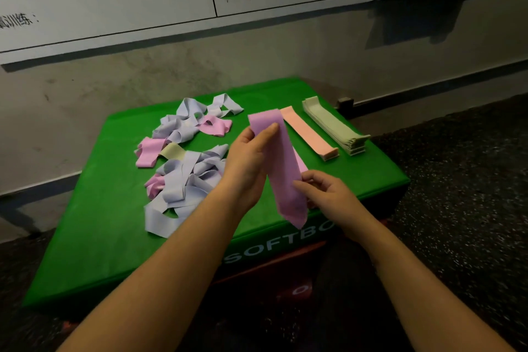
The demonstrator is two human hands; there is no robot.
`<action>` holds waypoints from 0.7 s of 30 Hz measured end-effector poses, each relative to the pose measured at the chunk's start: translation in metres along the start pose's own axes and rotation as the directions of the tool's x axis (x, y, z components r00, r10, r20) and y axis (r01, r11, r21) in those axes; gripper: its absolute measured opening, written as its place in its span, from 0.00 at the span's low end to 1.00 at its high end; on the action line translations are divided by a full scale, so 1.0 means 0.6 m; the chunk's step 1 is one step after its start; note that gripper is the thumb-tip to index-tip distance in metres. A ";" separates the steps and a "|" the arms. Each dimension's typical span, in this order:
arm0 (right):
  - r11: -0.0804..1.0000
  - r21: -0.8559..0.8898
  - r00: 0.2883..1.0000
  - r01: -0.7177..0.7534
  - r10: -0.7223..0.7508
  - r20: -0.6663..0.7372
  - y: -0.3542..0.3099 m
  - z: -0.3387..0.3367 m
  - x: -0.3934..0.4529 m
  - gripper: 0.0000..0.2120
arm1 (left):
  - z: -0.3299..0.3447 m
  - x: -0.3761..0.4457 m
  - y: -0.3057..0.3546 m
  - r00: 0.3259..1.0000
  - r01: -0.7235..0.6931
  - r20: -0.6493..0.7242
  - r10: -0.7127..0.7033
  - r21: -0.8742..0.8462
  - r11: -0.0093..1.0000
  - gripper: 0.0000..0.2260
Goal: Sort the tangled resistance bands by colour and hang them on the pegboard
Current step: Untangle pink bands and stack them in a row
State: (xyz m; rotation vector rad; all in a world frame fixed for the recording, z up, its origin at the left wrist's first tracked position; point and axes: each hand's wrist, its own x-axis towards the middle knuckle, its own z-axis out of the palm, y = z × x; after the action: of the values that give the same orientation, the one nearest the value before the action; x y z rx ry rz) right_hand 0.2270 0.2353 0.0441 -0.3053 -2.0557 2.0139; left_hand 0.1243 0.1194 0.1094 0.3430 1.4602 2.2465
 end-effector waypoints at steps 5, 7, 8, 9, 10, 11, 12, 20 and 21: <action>1.000 0.009 0.999 -0.020 0.020 0.032 0.032 -0.017 0.020 0.02 | 0.019 0.041 -0.001 0.998 0.060 -0.017 -0.062 -0.082 0.995 0.04; 0.999 0.002 0.995 -0.049 0.049 0.082 0.049 -0.027 0.027 0.03 | 0.025 0.056 0.002 0.999 0.042 -0.013 -0.043 -0.062 0.997 0.05; 0.999 0.002 0.995 -0.054 0.054 0.085 0.054 -0.031 0.029 0.04 | 0.026 0.064 0.004 0.999 0.034 -0.014 -0.035 -0.040 0.999 0.06; 0.998 0.008 0.996 -0.055 0.054 0.074 0.060 -0.034 0.031 0.05 | 0.027 0.073 0.005 0.999 0.030 -0.024 -0.030 -0.020 0.999 0.06; 0.998 0.017 0.997 -0.055 0.054 0.052 0.064 -0.035 0.031 0.06 | 0.026 0.081 0.004 0.999 0.031 -0.043 -0.031 -0.005 1.000 0.06; 0.998 0.018 0.998 -0.056 0.055 0.019 0.070 -0.037 0.032 0.06 | 0.024 0.091 0.003 0.997 0.036 -0.069 -0.035 0.005 0.999 0.06; 0.999 0.012 0.999 -0.053 0.053 -0.010 0.073 -0.038 0.033 0.06 | 0.023 0.100 0.001 0.995 0.044 -0.092 -0.043 0.009 0.999 0.06; 0.989 -0.058 0.990 -0.134 0.136 0.032 0.106 -0.070 0.034 0.13 | -0.003 0.198 -0.016 0.967 0.144 -0.197 -0.162 -0.101 0.984 0.09; 0.990 -0.045 0.990 -0.136 0.138 0.030 0.112 -0.075 0.033 0.14 | -0.008 0.212 -0.019 0.959 0.163 -0.216 -0.183 -0.106 0.981 0.10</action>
State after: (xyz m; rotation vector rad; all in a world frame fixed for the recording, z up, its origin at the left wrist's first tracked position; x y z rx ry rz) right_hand 0.2212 0.2858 -0.0215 -0.4357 -2.1545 2.0674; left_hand 0.0133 0.1812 0.0932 -0.0683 1.4331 2.2535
